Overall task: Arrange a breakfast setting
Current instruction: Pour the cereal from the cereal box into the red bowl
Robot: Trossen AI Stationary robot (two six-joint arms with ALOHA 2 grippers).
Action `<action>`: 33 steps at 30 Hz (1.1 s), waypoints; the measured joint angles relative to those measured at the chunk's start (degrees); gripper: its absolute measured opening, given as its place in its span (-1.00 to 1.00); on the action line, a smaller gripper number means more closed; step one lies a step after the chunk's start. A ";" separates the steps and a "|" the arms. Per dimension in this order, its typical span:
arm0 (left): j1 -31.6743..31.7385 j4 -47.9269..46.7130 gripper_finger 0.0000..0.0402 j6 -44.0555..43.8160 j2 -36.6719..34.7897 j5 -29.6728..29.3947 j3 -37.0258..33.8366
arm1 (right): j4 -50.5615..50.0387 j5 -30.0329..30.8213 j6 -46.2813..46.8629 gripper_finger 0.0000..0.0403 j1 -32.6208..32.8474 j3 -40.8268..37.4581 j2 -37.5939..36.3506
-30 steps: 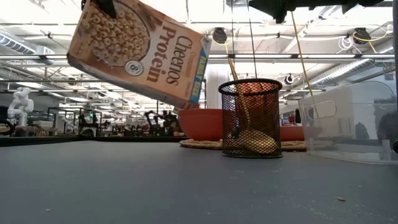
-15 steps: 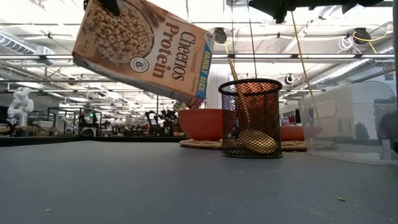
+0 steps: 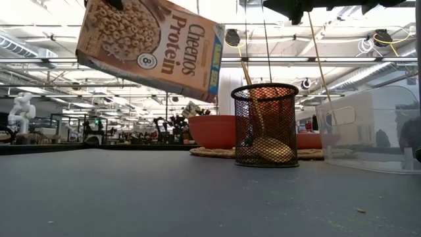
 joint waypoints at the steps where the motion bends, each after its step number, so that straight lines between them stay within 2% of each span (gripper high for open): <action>1: 0.00 0.00 0.02 -0.19 -0.55 0.00 0.00 | 0.00 0.00 0.00 0.36 0.00 0.00 0.00; 7: 0.00 -0.02 0.02 -1.84 -4.21 0.00 0.00 | 0.00 0.00 0.00 0.36 0.00 0.00 0.01; 16: 0.00 0.31 0.02 -0.58 -6.03 -0.06 0.00 | 0.00 0.00 0.00 0.36 0.00 0.00 0.01; 28: 0.00 7.27 0.02 3.38 -11.60 -0.25 -0.02 | 0.00 0.00 0.02 0.36 0.00 0.00 0.00; 33: 0.00 16.69 0.02 6.41 -16.01 -0.24 -6.98 | 0.00 0.00 0.20 0.36 0.00 0.00 0.01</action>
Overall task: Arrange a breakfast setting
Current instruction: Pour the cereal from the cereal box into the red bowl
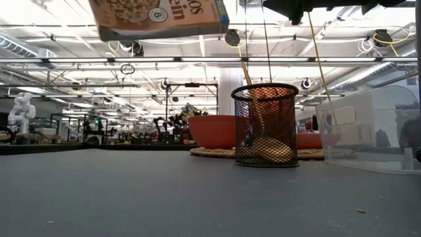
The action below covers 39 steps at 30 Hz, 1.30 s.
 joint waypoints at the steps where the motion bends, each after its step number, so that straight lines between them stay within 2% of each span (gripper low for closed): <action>1: 0.00 2.95 0.02 0.76 -1.36 0.02 -2.65 | 0.00 0.00 0.00 0.36 0.00 0.00 0.00; 11: -0.01 38.88 0.02 4.61 -13.02 3.23 -29.54 | 0.28 0.00 0.01 0.36 0.00 -0.37 -0.02; 15: 0.00 55.00 0.02 4.62 -13.31 6.26 -37.83 | 2.05 0.00 0.04 0.36 0.00 -2.08 0.06; 21: -0.02 81.60 0.02 4.11 -8.60 10.02 -48.28 | 16.03 -0.17 4.78 0.36 0.11 -6.97 1.84; 25: -0.11 95.61 0.02 1.72 -3.60 11.69 -51.69 | 25.32 -0.17 8.23 0.36 0.13 -9.44 4.65; 30: -0.22 105.56 0.02 0.17 3.30 12.79 -52.08 | 33.08 -2.23 11.54 0.36 0.11 -9.64 10.68; 33: -0.22 110.33 0.02 -0.43 6.81 12.79 -52.08 | 40.29 -4.73 12.07 0.36 0.17 -9.64 15.23; 39: -0.22 115.44 0.02 -1.06 11.68 12.79 -52.08 | 50.98 -4.62 12.07 0.36 0.39 -9.64 22.19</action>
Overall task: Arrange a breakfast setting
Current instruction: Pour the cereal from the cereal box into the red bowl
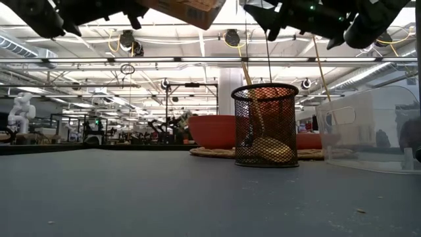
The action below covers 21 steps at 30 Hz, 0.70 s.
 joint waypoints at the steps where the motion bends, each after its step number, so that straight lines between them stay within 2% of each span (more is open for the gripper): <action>1: 0.00 0.55 0.02 -0.22 0.65 0.00 0.00 | 1.10 0.02 0.00 0.36 0.13 0.01 0.80; 13: -1.45 8.36 0.02 -1.74 5.52 -0.04 0.02 | 2.23 0.87 0.10 0.36 2.04 6.62 8.40; 21: -2.58 8.43 0.02 -0.59 5.50 -0.22 0.04 | 1.84 1.47 5.04 0.36 2.38 11.13 12.92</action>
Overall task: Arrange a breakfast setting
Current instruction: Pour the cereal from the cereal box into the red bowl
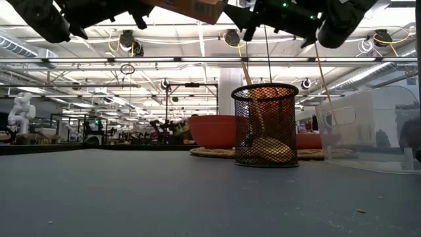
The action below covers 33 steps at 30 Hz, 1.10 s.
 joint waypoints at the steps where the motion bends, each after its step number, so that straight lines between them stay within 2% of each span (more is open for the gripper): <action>1: -0.05 -0.07 0.02 0.01 0.00 -0.07 0.00 | -0.02 -0.09 0.68 0.36 0.00 0.61 0.68; 6: -0.15 -0.56 0.02 0.97 0.00 0.26 0.00 | -0.13 -4.17 2.47 0.36 0.02 3.55 3.24; 10: -0.15 -1.20 0.06 1.11 -0.02 0.24 0.02 | -0.08 -4.49 2.58 0.28 0.04 4.27 3.69; 15: -0.10 -3.10 0.13 1.27 -0.04 -0.02 0.04 | -0.03 -4.49 2.49 0.05 -0.02 4.27 3.64; 22: -0.11 -3.93 0.16 1.45 -0.09 -0.39 0.04 | -0.07 -4.08 2.22 -0.35 -0.07 4.27 3.60; 26: -0.15 -3.94 0.16 1.32 -0.09 -0.39 0.04 | -0.06 -4.17 2.24 -0.50 -0.19 4.27 3.60; 33: -0.15 -4.05 0.16 0.87 -0.09 -0.42 0.04 | -0.34 -4.28 2.39 -0.46 -0.22 4.27 3.58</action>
